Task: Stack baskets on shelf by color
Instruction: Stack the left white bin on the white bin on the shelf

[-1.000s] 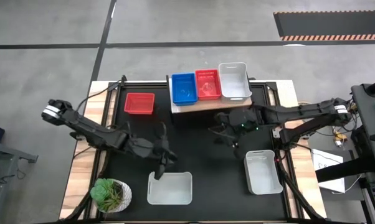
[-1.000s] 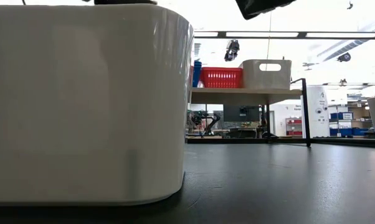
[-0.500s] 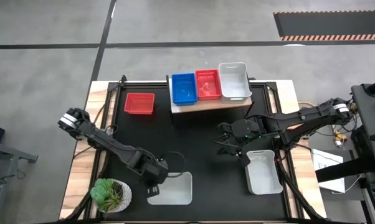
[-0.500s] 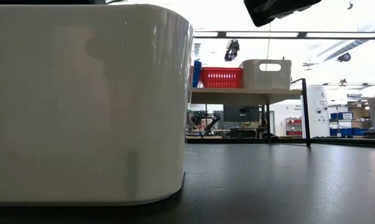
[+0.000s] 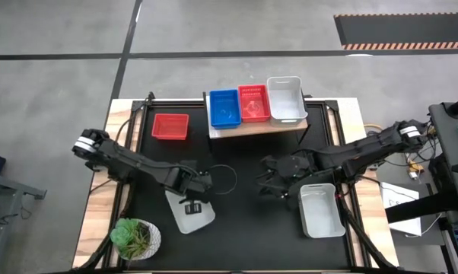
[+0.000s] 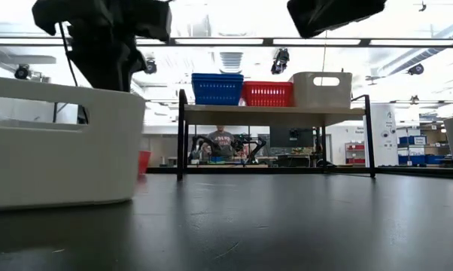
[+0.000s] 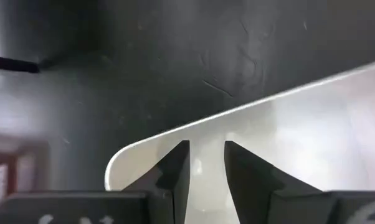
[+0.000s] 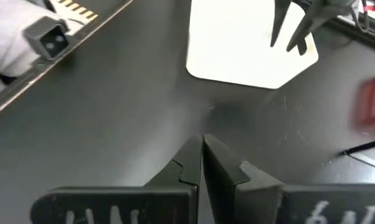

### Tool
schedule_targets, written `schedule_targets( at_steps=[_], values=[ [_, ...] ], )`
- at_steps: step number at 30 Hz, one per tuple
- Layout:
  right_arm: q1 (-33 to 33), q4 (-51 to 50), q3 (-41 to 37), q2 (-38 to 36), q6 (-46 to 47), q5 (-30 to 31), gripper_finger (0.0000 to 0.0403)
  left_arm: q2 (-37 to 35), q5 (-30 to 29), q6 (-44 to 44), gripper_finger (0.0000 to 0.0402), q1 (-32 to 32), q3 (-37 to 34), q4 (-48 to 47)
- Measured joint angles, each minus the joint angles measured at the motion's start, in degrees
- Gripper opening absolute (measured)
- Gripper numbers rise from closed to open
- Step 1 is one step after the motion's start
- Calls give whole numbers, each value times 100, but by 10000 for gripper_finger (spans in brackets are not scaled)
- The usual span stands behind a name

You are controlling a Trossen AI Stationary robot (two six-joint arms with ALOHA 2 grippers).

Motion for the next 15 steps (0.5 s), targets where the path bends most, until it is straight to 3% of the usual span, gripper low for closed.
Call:
schedule_targets(
  at_steps=[6,8,15],
  values=[
    [24,1317,-134,839,212,747,9,-463,-233,2,83,-517,-230,39],
    [22,1626,3,1171,264,1027,9,-634,-551,144,83,-769,-279,242],
    [24,1794,970,2434,461,1015,50,-1429,-1839,889,83,-1540,-1067,1821]
  ],
)
